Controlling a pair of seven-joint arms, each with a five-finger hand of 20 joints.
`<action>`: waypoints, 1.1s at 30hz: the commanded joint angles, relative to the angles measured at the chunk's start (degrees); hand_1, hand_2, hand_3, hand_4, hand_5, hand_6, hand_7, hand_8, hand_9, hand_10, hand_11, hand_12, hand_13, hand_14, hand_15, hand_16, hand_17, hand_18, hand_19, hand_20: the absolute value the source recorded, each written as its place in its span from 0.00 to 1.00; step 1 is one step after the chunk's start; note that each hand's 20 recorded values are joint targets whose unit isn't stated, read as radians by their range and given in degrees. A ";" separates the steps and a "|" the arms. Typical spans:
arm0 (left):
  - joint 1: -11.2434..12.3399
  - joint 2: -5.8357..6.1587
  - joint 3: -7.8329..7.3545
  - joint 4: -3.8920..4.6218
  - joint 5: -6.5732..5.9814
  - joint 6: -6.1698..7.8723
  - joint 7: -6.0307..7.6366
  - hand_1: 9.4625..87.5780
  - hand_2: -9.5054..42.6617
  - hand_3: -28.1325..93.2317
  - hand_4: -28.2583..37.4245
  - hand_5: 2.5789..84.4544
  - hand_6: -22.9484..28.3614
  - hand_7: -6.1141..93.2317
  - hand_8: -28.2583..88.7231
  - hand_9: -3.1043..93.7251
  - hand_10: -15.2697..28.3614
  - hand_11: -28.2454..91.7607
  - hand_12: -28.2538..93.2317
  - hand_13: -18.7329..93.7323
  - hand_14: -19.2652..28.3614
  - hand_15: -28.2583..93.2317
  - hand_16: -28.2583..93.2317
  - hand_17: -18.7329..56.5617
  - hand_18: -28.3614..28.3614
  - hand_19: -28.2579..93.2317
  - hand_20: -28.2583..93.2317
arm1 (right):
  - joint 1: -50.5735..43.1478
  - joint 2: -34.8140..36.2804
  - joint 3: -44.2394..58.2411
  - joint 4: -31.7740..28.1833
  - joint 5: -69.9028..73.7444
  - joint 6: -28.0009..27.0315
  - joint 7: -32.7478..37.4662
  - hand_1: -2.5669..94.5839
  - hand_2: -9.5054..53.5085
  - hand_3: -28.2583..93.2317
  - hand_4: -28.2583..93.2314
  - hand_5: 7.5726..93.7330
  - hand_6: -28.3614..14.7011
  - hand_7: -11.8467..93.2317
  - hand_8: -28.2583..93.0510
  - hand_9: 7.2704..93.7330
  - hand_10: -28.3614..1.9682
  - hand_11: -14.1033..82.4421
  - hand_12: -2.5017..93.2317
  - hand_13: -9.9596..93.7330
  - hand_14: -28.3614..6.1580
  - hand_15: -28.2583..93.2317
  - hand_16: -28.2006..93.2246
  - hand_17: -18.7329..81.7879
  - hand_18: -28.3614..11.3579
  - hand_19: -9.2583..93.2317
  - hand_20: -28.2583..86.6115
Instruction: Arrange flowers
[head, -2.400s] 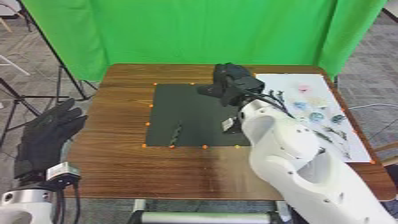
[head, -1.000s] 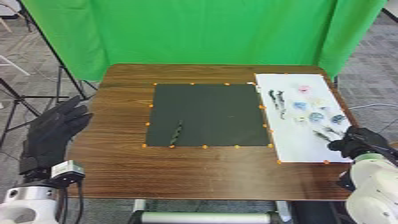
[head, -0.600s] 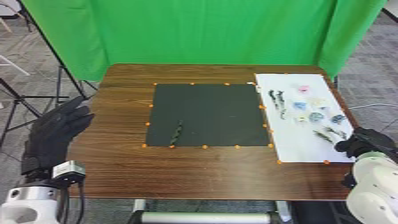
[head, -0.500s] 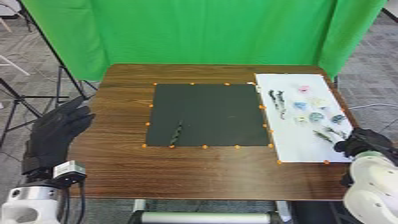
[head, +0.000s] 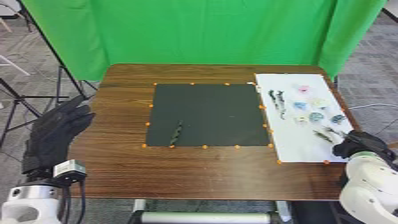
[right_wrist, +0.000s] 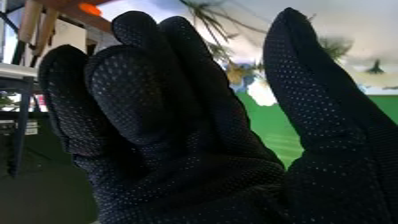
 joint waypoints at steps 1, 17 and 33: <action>0.85 0.21 -0.13 0.04 -0.75 0.42 0.46 0.20 0.30 0.90 0.14 0.47 0.66 0.18 0.17 0.40 0.82 0.49 0.29 0.37 0.99 0.73 0.10 0.13 0.92 0.74 0.21 | 0.72 1.41 -2.89 2.55 -1.47 2.42 1.52 0.43 0.13 0.82 0.07 0.80 0.24 0.24 0.19 0.77 0.00 0.26 0.18 0.75 0.39 0.84 0.34 0.69 0.20 1.00 0.18; 0.43 0.29 0.36 0.19 -0.83 0.43 0.70 0.20 0.30 0.90 0.14 0.47 0.66 0.18 0.16 0.40 0.83 0.50 0.29 0.37 0.99 0.73 0.10 0.13 0.92 0.74 0.21 | 4.41 1.99 -6.00 4.09 -2.65 2.88 2.27 0.42 0.08 0.82 0.07 0.83 0.24 0.25 0.19 0.88 0.00 0.23 0.21 0.75 0.39 0.84 0.32 0.71 0.25 1.00 0.15; -0.37 -0.79 0.55 0.31 0.21 -0.19 -0.52 0.20 0.30 0.90 0.14 0.47 0.66 0.18 0.16 0.40 0.82 0.50 0.29 0.37 0.99 0.73 0.10 0.13 0.92 0.74 0.21 | 8.09 3.12 -10.39 7.00 -2.78 6.27 1.75 0.43 0.11 0.83 0.06 0.80 0.30 0.24 0.20 0.87 0.00 0.35 0.21 0.76 0.38 0.84 0.33 0.71 0.22 1.00 0.15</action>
